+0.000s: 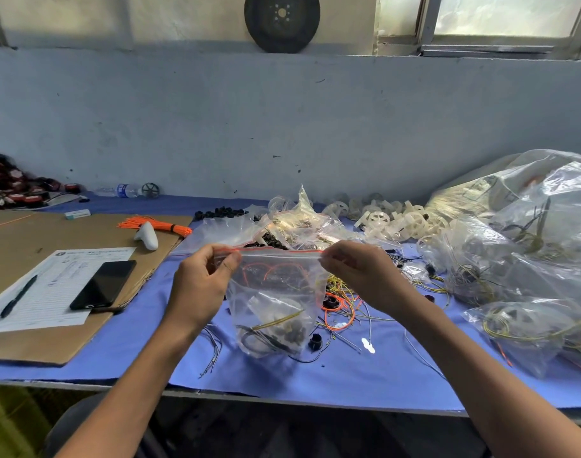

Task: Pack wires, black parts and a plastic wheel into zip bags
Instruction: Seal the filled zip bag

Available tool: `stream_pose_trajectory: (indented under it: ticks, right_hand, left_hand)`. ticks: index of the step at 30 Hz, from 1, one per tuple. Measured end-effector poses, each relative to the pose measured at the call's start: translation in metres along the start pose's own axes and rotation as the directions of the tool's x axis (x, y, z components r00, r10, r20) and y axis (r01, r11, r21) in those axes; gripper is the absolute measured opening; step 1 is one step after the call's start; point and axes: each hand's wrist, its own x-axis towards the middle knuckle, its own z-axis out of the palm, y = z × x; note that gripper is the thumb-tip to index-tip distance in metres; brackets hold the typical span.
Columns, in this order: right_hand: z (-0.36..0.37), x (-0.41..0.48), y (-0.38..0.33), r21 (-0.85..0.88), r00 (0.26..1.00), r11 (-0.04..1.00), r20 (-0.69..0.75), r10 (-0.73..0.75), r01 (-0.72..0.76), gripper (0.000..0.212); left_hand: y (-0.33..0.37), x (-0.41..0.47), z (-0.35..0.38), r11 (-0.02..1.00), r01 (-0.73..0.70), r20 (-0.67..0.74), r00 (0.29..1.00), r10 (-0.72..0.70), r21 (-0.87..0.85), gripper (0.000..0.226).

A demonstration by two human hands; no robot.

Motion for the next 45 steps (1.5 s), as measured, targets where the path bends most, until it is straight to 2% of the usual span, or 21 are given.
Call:
stream_pose_trajectory:
  ticks: [2, 4, 5, 7, 8, 10, 13, 17, 22, 25, 30, 37, 40, 45]
  right_hand:
    - [-0.002, -0.001, 0.000, 0.032, 1.000, 0.999, -0.017, 0.003, -0.003, 0.007]
    - [-0.002, -0.002, -0.002, -0.005, 0.999, 1.000, -0.021, -0.024, 0.024, 0.009]
    - [-0.002, -0.002, -0.003, -0.027, 0.999, 0.999, -0.019, -0.042, 0.041, 0.010]
    - [0.001, -0.001, -0.006, -0.041, 0.997, 0.997, -0.016, -0.070, 0.069, 0.011]
    - [0.002, -0.001, -0.007, -0.040, 0.997, 0.997, -0.016, -0.074, 0.073, 0.012]
    - [0.005, 0.000, -0.009, -0.029, 0.998, 0.998, -0.021, -0.062, 0.061, 0.012]
    - [0.004, -0.001, -0.009, 0.015, 0.998, 0.998, -0.036, -0.056, 0.057, 0.010]
    - [0.003, -0.004, -0.008, 0.058, 0.996, 0.995, -0.042, -0.074, 0.076, 0.006]
    - [0.002, -0.006, -0.003, 0.158, 0.999, 0.986, -0.035, -0.040, 0.045, 0.007]
    - [0.003, -0.007, -0.001, 0.200, 0.999, 0.979, -0.029, -0.028, 0.034, 0.005]
    - [0.005, -0.007, 0.001, 0.256, 1.000, 0.966, -0.001, -0.016, 0.016, 0.007]
    - [0.005, -0.007, -0.004, 0.301, 0.999, 0.953, 0.016, -0.035, 0.029, 0.005]
    - [0.005, -0.007, -0.008, 0.269, 0.999, 0.963, 0.008, -0.031, 0.028, 0.003]
    - [0.006, -0.008, -0.014, 0.158, 0.998, 0.986, -0.023, -0.052, 0.055, 0.003]
  left_hand:
    - [0.001, 0.000, -0.001, 1.000, -0.003, -0.003, 1.000, 0.003, 0.031, 0.010]
    - [0.004, -0.001, -0.003, 0.990, -0.039, -0.020, 0.999, 0.042, 0.137, 0.012]
    - [0.006, -0.001, -0.003, 0.967, -0.086, -0.042, 0.994, 0.098, 0.238, 0.014]
    - [0.015, -0.004, 0.002, 0.853, -0.227, -0.041, 0.960, 0.278, 0.471, 0.027]
    - [0.022, -0.005, 0.008, 0.779, -0.300, 0.004, 0.934, 0.357, 0.551, 0.033]
    - [0.038, -0.005, 0.023, 0.662, -0.415, 0.152, 0.895, 0.419, 0.624, 0.039]
    - [0.053, -0.001, 0.047, 0.557, -0.510, 0.370, 0.860, 0.352, 0.655, 0.037]
    - [0.063, 0.009, 0.061, 0.626, -0.511, 0.461, 0.849, 0.259, 0.590, 0.024]
    - [0.065, 0.013, 0.058, 0.768, -0.425, 0.487, 0.857, 0.171, 0.478, 0.016]
    - [0.066, 0.012, 0.056, 0.804, -0.387, 0.482, 0.864, 0.146, 0.451, 0.014]
    - [0.065, 0.010, 0.058, 0.826, -0.371, 0.509, 0.852, 0.121, 0.424, 0.016]
    - [0.063, 0.008, 0.058, 0.809, -0.407, 0.508, 0.846, 0.160, 0.423, 0.015]
    - [0.062, 0.007, 0.058, 0.764, -0.443, 0.482, 0.853, 0.199, 0.469, 0.016]
    - [0.061, 0.006, 0.054, 0.741, -0.497, 0.441, 0.846, 0.298, 0.452, 0.014]
